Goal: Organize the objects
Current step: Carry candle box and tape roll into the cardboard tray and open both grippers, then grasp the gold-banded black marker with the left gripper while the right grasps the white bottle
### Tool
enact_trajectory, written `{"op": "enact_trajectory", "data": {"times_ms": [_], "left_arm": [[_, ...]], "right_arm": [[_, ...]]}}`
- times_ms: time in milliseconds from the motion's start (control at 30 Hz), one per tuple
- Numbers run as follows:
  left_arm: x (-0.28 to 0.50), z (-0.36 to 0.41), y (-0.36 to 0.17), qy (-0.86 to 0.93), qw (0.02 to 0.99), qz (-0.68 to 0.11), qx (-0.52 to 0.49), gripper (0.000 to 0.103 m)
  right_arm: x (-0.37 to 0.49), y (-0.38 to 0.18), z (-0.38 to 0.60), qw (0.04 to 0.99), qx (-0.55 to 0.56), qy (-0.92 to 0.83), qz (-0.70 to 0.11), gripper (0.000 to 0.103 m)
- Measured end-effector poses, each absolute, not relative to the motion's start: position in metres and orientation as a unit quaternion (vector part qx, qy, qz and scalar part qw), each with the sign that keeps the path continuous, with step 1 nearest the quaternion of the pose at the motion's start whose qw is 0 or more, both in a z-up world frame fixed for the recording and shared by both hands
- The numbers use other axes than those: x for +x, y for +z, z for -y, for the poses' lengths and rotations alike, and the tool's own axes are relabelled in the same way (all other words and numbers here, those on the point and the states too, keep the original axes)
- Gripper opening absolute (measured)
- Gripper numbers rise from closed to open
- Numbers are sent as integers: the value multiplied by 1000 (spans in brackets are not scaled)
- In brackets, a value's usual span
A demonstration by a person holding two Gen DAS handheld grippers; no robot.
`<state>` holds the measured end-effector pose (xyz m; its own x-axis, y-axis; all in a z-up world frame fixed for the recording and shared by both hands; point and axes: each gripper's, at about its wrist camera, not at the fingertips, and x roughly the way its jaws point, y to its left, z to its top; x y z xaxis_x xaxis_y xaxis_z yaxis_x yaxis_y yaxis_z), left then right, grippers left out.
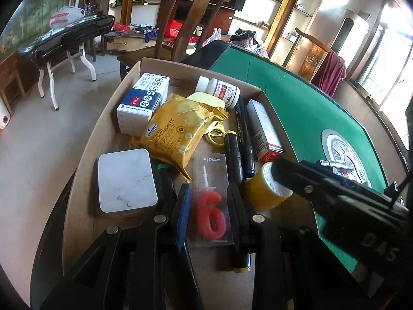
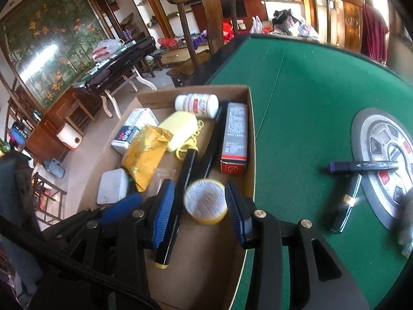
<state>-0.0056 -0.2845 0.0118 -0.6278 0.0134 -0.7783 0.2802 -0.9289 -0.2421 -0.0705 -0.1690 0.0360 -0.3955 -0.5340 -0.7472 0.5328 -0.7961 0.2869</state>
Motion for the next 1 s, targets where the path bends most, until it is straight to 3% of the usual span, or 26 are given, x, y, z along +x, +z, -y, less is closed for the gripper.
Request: {"op": "enact_trajectory", "data": {"times_ms": [467, 1000], "left_arm": [[6, 263, 33, -893, 69, -164, 413, 27], [-27, 131, 52, -897, -1, -57, 438, 27]], "right_arm": [[-64, 50, 119, 332, 442, -832, 54, 39], [-82, 54, -38, 259, 409, -863, 145, 39]]}}
